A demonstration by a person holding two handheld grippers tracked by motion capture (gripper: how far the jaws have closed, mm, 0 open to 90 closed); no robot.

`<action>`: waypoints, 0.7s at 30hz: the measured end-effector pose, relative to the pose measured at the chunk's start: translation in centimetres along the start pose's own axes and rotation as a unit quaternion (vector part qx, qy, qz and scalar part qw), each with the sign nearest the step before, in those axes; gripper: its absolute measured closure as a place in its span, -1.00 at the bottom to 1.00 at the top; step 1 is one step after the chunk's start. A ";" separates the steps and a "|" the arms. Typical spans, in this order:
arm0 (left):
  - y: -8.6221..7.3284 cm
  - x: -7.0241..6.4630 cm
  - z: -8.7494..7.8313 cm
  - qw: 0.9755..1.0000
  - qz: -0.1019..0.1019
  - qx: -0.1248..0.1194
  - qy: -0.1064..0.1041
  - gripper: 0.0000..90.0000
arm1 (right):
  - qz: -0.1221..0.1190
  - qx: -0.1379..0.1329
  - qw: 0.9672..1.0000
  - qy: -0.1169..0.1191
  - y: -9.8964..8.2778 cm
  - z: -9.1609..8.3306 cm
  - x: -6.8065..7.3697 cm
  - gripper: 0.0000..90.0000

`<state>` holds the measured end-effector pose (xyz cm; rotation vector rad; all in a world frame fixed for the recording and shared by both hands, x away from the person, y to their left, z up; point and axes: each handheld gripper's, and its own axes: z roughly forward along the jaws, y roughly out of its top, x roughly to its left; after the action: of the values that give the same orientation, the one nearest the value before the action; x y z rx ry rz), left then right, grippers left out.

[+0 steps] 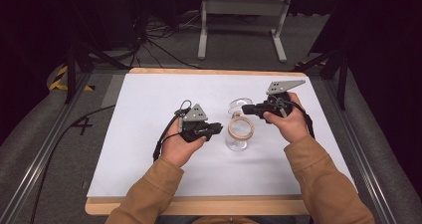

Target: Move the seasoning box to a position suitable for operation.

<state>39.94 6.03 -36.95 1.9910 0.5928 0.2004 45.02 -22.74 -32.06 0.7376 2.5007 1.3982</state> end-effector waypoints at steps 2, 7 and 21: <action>-0.2 0.1 -0.4 1.000 -0.005 -0.002 0.005 0.85 | -0.003 0.006 1.000 -0.003 0.3 0.4 -0.4 1.00; -0.6 0.5 -1.4 1.000 -0.010 -0.009 0.017 0.85 | 0.003 0.007 1.000 -0.009 0.5 1.0 -1.6 1.00; -0.8 0.8 -2.2 1.000 -0.013 -0.011 0.025 0.80 | 0.002 -0.003 1.000 -0.018 0.8 0.4 -1.7 1.00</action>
<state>39.52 8.47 -36.64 1.9611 0.6455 0.2392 46.90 -22.99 -31.75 0.7612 2.4673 1.3818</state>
